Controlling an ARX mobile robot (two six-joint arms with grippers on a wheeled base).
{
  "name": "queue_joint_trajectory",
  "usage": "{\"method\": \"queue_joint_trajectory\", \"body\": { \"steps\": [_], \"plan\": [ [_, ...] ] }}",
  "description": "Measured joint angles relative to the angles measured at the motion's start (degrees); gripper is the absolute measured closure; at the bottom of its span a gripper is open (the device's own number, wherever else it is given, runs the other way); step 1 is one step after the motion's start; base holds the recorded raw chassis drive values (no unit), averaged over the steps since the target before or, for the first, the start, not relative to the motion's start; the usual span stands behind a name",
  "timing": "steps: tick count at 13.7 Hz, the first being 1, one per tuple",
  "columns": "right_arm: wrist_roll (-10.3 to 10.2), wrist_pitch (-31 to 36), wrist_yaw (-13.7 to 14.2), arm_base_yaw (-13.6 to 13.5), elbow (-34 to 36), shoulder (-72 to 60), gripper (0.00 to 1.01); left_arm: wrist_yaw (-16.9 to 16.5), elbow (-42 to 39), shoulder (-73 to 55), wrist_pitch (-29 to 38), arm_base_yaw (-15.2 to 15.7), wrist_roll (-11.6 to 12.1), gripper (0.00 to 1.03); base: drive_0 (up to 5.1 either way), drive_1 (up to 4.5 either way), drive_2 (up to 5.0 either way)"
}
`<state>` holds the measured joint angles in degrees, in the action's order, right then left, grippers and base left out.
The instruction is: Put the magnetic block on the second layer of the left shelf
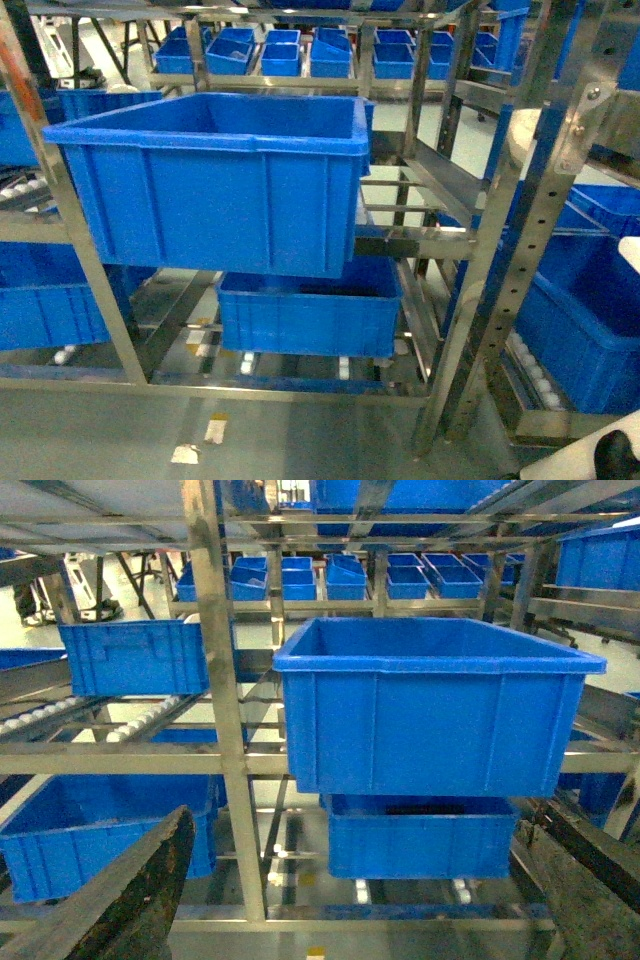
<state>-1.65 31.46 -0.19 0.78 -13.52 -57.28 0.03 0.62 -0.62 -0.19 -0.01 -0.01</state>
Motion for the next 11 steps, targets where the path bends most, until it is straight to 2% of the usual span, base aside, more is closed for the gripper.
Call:
{"method": "queue_joint_trajectory", "body": {
  "steps": [11],
  "plan": [
    [0.0,0.0,0.0,0.0,0.0,0.0,0.68,0.0,0.0,0.0,-0.1,0.0,0.0,0.05,-5.1,2.34,2.3]
  ]
}}
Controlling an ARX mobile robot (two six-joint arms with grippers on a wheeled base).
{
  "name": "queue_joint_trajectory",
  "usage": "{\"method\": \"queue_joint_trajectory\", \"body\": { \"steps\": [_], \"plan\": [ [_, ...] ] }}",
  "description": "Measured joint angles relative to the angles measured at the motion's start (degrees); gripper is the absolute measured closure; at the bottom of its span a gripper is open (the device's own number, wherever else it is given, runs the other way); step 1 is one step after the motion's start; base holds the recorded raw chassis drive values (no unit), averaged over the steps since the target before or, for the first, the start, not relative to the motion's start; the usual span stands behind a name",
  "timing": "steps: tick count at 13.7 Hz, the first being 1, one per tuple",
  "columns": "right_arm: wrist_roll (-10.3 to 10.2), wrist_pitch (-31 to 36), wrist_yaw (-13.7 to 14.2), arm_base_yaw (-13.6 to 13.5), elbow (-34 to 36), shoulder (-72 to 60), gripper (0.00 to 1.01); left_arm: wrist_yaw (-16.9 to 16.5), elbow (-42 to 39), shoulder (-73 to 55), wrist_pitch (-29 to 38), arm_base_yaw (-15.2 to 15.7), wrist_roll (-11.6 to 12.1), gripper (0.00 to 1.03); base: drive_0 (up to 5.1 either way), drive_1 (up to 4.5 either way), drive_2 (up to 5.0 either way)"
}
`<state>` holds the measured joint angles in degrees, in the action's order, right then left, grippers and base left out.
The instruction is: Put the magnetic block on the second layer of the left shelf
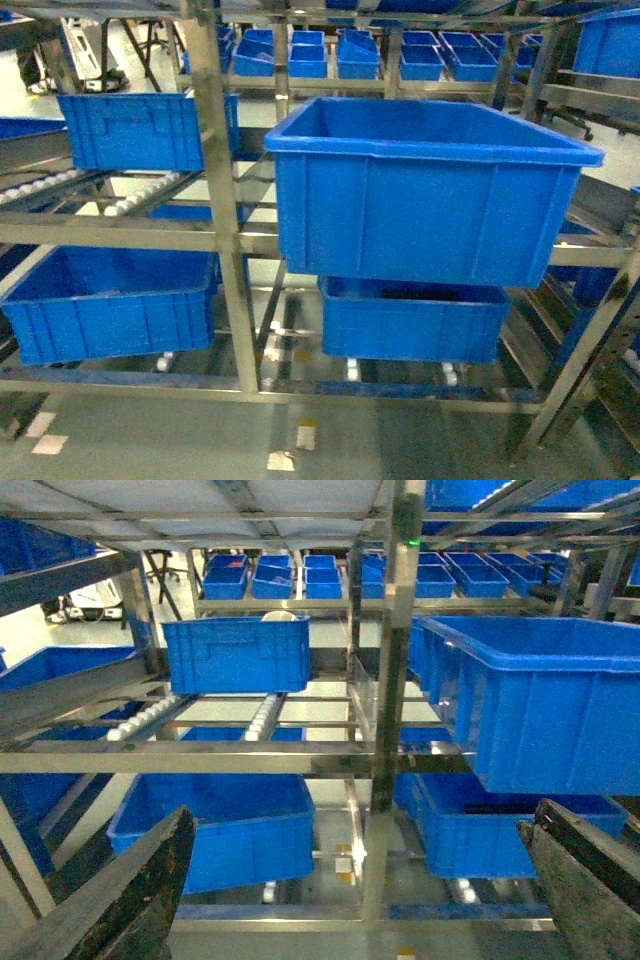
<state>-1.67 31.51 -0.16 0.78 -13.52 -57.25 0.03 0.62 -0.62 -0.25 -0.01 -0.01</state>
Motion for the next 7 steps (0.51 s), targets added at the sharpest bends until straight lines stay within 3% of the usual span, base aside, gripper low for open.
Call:
{"method": "queue_joint_trajectory", "body": {
  "steps": [7],
  "plan": [
    [0.0,0.0,0.0,0.0,0.0,0.1,0.68,0.2,0.0,0.0,0.2,-0.1,0.0,0.05,-5.0,2.42,2.4]
  ]
}}
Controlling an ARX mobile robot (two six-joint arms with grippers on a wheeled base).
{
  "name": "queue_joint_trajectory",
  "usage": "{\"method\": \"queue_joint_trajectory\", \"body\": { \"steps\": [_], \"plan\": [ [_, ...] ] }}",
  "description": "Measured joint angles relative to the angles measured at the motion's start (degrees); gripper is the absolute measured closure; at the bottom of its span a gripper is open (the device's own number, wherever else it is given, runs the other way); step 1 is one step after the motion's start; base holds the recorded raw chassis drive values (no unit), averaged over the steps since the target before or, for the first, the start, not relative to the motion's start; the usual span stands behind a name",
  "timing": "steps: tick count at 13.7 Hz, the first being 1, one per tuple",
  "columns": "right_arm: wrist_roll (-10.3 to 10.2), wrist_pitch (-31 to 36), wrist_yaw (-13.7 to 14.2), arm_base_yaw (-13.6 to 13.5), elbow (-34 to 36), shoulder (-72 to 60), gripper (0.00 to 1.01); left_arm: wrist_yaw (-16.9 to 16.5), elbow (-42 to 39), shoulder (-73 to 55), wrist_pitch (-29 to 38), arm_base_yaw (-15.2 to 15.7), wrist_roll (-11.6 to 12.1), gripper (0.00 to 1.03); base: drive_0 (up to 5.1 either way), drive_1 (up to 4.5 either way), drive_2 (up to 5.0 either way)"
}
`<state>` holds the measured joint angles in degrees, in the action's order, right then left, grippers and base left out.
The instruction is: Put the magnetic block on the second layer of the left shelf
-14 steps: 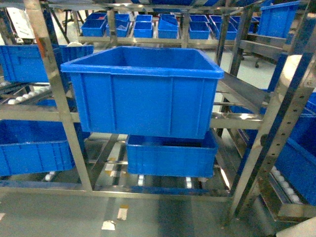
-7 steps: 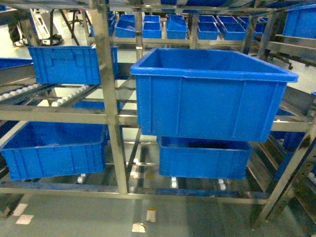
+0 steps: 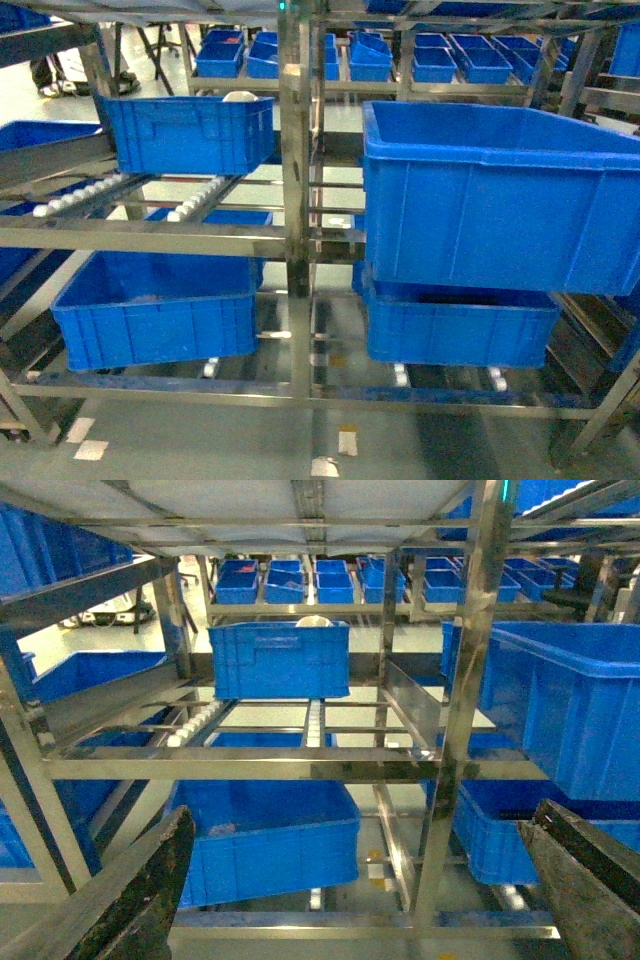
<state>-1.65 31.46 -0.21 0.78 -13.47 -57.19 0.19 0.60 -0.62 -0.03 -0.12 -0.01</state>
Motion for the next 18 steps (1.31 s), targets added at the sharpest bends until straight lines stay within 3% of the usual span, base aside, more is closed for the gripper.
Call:
{"method": "queue_joint_trajectory", "body": {
  "steps": [1,16,18],
  "plan": [
    [0.0,-0.1,0.0,0.0,0.0,0.0,0.68,-0.2,0.0,0.0,-0.1,0.0,0.0,0.05,-5.0,2.43,2.4],
    [0.0,0.2,0.0,0.0,0.0,0.0,0.68,-0.1,0.0,0.0,-0.1,0.0,0.0,0.05,0.0,4.15,-4.2],
    [0.0,-0.2,0.0,0.0,0.0,-0.4,0.68,-0.1,0.0,0.0,0.0,0.0,0.0,0.05,0.0,0.0,0.0]
  ]
}}
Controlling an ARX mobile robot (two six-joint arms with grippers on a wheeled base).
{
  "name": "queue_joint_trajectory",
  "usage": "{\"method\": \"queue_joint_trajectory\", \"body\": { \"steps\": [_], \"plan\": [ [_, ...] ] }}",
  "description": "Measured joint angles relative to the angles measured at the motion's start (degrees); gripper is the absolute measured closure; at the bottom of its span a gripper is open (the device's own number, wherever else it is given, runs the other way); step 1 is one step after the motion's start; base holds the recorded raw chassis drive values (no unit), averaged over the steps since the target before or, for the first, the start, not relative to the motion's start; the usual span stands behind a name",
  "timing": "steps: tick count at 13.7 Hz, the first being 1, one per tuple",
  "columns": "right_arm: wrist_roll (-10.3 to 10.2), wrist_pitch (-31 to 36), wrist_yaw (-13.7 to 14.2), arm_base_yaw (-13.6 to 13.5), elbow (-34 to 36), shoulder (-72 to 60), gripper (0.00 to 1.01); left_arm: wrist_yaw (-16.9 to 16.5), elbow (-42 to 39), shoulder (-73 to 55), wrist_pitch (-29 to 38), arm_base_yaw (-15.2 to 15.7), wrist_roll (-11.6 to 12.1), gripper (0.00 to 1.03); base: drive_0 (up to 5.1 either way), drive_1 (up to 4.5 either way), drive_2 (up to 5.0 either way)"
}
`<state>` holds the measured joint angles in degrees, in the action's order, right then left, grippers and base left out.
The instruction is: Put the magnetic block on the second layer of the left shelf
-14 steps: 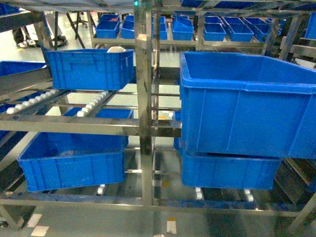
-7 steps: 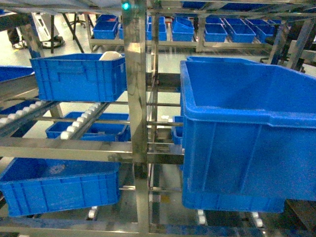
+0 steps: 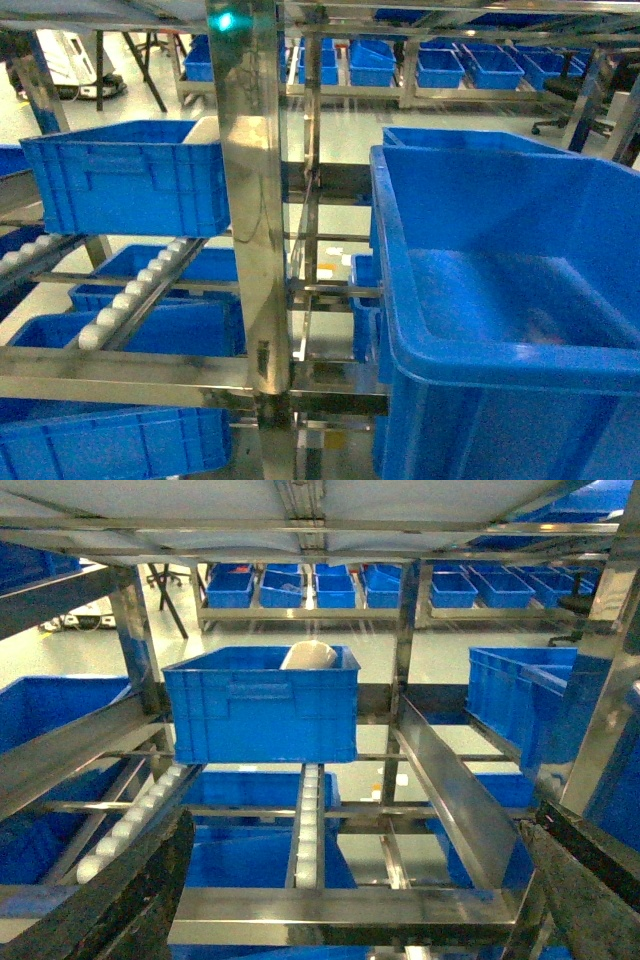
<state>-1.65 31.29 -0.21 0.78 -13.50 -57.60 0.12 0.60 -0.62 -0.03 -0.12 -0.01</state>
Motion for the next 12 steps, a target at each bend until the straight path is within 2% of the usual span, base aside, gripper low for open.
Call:
{"method": "queue_joint_trajectory", "body": {
  "steps": [4,6,8,10,12],
  "plan": [
    [-0.1,-0.7,-0.1,0.1,-0.2,0.3,0.68,-0.1,0.0,0.0,-0.2,0.0,0.0,0.05,0.0,0.0,0.0],
    [-2.6,-2.8,0.2,-0.1,-4.3,-3.1,0.68,-0.1,0.0,0.0,-0.2,0.0,0.0,0.05,0.0,0.0,0.0],
    [-5.7,-2.8,0.3,-1.7,-12.0,-9.0,0.68,-0.1,0.0,0.0,-0.2,0.0,0.0,0.05,0.0,0.0,0.0],
    [-8.8,-4.8,-2.3,-3.5,-17.6,-16.3,0.68,-0.1,0.0,0.0,-0.2,0.0,0.0,0.05,0.0,0.0,0.0],
    [-11.7,-6.0,-3.7,-4.0,-21.0,-22.2,0.68,-0.1,0.0,0.0,-0.2,0.0,0.0,0.05,0.0,0.0,0.0]
  ]
}}
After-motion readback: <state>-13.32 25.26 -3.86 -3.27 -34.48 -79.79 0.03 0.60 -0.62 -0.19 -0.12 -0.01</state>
